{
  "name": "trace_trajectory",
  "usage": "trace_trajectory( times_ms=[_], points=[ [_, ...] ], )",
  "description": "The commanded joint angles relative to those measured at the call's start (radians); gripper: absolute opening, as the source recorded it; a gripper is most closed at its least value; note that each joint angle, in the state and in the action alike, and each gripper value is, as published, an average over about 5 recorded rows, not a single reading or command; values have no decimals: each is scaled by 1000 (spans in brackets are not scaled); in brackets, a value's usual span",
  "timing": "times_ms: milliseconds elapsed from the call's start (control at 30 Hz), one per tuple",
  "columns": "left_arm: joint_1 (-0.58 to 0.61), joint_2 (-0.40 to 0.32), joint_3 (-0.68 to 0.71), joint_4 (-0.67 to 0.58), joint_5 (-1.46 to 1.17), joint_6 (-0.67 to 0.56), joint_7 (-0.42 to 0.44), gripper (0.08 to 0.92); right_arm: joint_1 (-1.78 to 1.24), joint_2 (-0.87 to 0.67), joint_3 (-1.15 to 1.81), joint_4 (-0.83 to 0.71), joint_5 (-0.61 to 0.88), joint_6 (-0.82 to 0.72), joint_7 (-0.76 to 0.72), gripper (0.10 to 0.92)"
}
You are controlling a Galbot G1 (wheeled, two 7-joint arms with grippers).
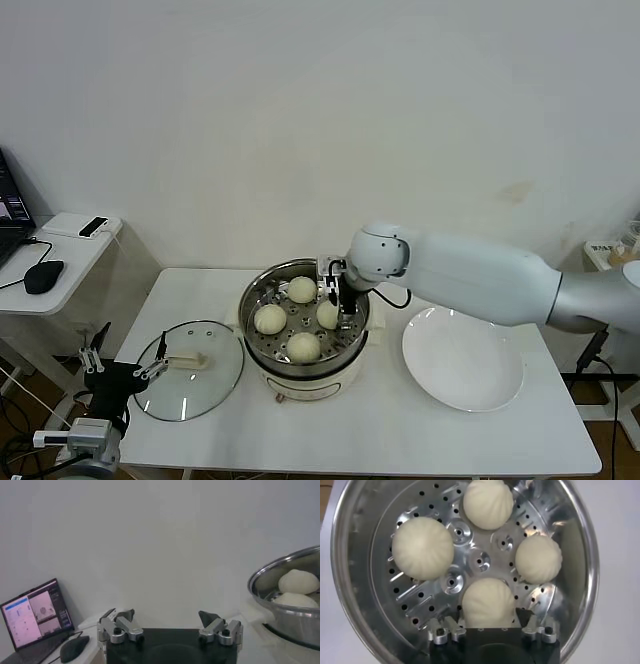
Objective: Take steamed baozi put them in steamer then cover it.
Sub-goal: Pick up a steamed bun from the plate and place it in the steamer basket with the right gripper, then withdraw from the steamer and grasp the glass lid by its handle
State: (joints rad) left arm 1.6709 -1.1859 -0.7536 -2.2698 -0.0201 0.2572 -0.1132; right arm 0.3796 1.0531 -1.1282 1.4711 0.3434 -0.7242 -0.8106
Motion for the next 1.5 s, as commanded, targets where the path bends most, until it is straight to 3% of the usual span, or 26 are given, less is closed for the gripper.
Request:
trace_trajectory(
  times_ms=[33,267,400,600,833,1100,1200,1367,1500],
  points=[
    [-1,1,2,-2,0,1,1,823,2,-98,62,124,16,-3,60,820],
    [0,-3,3,0,1,-2,1,823,-206,-216,241,268,84,39,413,823],
    [0,-5,2,1,2,-3,1,823,-483,-262,459,316,-7,153,633,823],
    [2,-12,4,9,6,-6,0,823,-947,-244,880,334,-152,402,795,823],
    [-2,-15,19,45,14,-28,-4,823,-1361,-128,1308,348,-240,689,811,823],
    [-2,-15,57,156,129,-116,-22,823,-1665,105,1679,341,-242,922,705,823],
    [-3,-7,62,220,270,-171,-24,823,-1741,188,1803,339,-213,942,666,823],
    [3,24,19,345,749,-329,-40,823,-1834,268,1929,356,-164,923,654,823],
    [20,55,-8,436,1069,-386,-73,823,-1870,278,1956,347,-178,924,661,823]
  ],
)
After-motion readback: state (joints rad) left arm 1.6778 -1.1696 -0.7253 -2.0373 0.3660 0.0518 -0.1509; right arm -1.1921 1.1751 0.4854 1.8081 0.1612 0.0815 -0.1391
